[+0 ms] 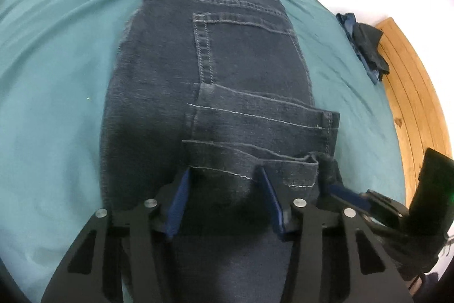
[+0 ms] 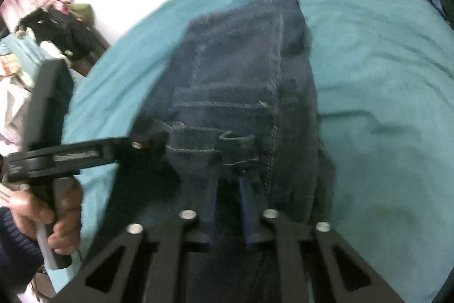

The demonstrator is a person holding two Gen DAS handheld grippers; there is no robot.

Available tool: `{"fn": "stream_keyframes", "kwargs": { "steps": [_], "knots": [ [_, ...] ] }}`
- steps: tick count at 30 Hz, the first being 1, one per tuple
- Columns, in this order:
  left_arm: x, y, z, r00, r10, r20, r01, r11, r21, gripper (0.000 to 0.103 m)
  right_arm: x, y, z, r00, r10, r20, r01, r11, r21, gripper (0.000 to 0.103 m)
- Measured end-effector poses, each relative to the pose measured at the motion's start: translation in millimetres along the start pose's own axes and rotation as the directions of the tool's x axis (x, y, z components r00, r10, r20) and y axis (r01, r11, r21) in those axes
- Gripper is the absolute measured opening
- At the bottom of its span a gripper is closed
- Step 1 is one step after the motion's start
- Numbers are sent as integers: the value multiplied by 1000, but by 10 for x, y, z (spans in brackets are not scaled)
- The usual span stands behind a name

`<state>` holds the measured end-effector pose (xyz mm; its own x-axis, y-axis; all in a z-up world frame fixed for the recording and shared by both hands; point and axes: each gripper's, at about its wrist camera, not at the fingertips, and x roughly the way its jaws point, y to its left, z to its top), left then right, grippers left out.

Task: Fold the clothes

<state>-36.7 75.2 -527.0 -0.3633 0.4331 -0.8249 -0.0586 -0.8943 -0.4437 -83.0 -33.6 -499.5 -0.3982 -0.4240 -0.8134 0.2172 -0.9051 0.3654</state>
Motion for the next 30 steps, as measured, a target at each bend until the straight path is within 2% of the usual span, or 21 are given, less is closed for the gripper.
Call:
{"fn": "stream_keyframes", "kwargs": {
  "steps": [1,3,4,6,8,11,13,15,16,17,19,22,25,30],
  "knots": [
    [16,13,1,1000,-2,1,2,1000,-6,44,24,-51,-3,1000,7,-11,-7,1000,27,7],
    [0,50,6,1000,-23,7,23,999,-29,23,-21,-112,14,1000,23,20,-24,997,69,0],
    [-61,27,16,999,-46,25,47,999,-26,16,-77,-131,28,998,30,48,-34,996,86,0],
    [-181,-19,37,994,-92,61,93,995,-20,11,-319,-114,72,990,27,136,-39,995,89,0],
    [-306,-81,57,986,-137,98,138,990,-5,10,-543,-103,113,977,21,214,-42,995,93,0],
    [-219,-118,90,987,-132,88,132,991,8,10,-459,-223,119,987,-27,158,6,991,132,1],
    [-32,-34,98,994,-104,39,104,994,-10,11,-302,-298,100,996,-37,80,23,985,170,1],
    [39,88,66,997,-71,0,71,997,-20,16,-257,-328,54,999,-26,46,17,981,194,3],
    [1,143,42,997,-75,9,75,997,-28,25,-246,-330,29,999,-19,38,11,980,198,5],
    [-57,197,22,997,-65,29,67,997,-41,42,-236,-331,3,999,-10,32,3,980,200,6],
    [-207,318,-39,995,-50,91,57,995,-77,56,-217,-331,-49,1000,8,19,-12,980,197,14],
    [-197,427,-62,991,-103,83,112,987,-116,60,-75,-387,-133,999,39,-1,-38,972,230,24],
    [-34,431,-36,987,-158,24,160,980,-119,60,-86,-412,-165,998,57,9,-58,964,259,26],
    [250,341,46,981,-186,-54,181,979,-95,59,-107,-450,-158,996,85,8,-84,957,276,32]
  ]
}}
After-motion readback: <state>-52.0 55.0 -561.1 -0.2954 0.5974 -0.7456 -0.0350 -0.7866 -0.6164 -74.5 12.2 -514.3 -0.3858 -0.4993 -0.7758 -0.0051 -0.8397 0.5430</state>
